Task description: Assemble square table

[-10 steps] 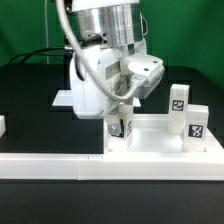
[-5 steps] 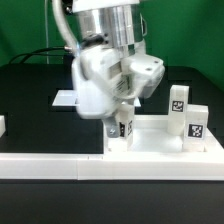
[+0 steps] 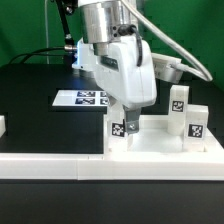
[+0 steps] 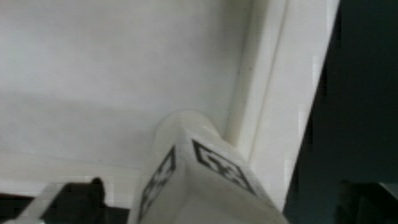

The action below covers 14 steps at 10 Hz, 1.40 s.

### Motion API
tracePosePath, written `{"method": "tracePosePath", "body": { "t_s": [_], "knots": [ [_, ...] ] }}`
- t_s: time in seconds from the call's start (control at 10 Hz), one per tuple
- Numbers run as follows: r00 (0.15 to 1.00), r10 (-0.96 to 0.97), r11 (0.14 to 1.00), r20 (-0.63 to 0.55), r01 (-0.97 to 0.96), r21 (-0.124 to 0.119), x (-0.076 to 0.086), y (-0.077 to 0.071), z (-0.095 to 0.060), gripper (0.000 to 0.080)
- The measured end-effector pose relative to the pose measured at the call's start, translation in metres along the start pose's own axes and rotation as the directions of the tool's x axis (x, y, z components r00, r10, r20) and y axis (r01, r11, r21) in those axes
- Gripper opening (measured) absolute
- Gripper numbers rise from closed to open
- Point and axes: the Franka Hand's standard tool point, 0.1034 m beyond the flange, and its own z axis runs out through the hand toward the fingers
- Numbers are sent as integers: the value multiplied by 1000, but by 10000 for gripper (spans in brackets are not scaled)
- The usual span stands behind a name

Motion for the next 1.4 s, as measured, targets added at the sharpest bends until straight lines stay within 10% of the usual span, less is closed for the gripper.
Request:
{"method": "tracePosePath", "body": {
  "t_s": [0.5,0.7,1.4],
  "knots": [
    [898,-439,898,-22,438,-46,2,-1,2,649],
    [899,-438,899,-22,436,-47,3,-1,2,387],
    [989,141,989,-41,-142,-38,9,5,2,290]
  ]
}}
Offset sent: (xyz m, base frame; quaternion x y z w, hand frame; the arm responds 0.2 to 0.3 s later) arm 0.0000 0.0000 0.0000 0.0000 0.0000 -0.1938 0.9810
